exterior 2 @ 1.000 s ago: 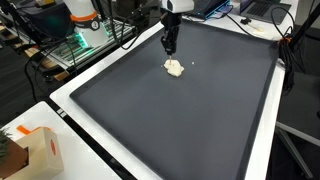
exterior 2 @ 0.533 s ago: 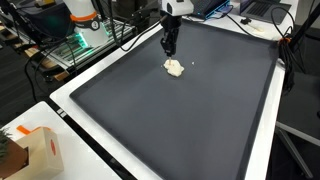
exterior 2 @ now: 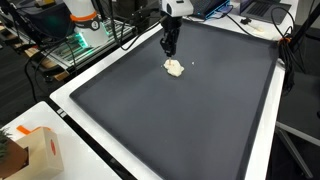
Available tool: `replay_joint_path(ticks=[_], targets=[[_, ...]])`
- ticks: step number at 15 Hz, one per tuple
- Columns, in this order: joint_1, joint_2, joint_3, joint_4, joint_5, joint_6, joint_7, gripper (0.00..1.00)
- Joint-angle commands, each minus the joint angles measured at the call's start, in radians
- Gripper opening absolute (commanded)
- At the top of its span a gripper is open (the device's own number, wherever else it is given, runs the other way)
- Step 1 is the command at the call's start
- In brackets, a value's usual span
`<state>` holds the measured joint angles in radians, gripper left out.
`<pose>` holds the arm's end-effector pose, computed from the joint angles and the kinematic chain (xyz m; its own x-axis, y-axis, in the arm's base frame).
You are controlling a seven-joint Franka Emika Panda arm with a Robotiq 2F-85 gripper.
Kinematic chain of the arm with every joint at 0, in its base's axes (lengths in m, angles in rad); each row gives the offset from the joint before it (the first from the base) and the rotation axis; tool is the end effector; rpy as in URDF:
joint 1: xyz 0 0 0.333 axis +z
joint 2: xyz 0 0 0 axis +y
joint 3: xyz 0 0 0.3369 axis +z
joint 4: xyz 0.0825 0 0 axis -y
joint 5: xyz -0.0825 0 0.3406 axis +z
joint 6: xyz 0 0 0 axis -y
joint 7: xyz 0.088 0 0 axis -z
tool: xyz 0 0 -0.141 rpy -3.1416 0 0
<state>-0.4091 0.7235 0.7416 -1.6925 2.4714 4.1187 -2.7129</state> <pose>0.4943 0.0125 0.2670 0.9845 0.1750 0.0116 0.1736 -0.9818 0.0770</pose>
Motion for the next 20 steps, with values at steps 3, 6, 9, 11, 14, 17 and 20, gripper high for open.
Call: replay_joint_path(ticks=[3, 6, 9, 11, 14, 17, 20], targets=[[0.063, -0.056, -0.081, -0.011, 0.08, 0.009, -0.042, 0.03], [0.049, -0.079, -0.043, -0.026, 0.061, 0.019, -0.029, 0.03], [0.046, -0.115, -0.022, -0.039, 0.057, 0.028, -0.02, 0.03], [0.044, -0.141, -0.011, -0.048, 0.057, 0.034, -0.009, 0.03], [0.054, -0.192, -0.007, -0.065, 0.055, 0.055, 0.017, 0.03], [0.071, -0.248, -0.013, -0.081, 0.053, 0.077, 0.041, 0.03], [0.058, -0.285, 0.02, -0.092, 0.052, 0.103, 0.061, 0.03]])
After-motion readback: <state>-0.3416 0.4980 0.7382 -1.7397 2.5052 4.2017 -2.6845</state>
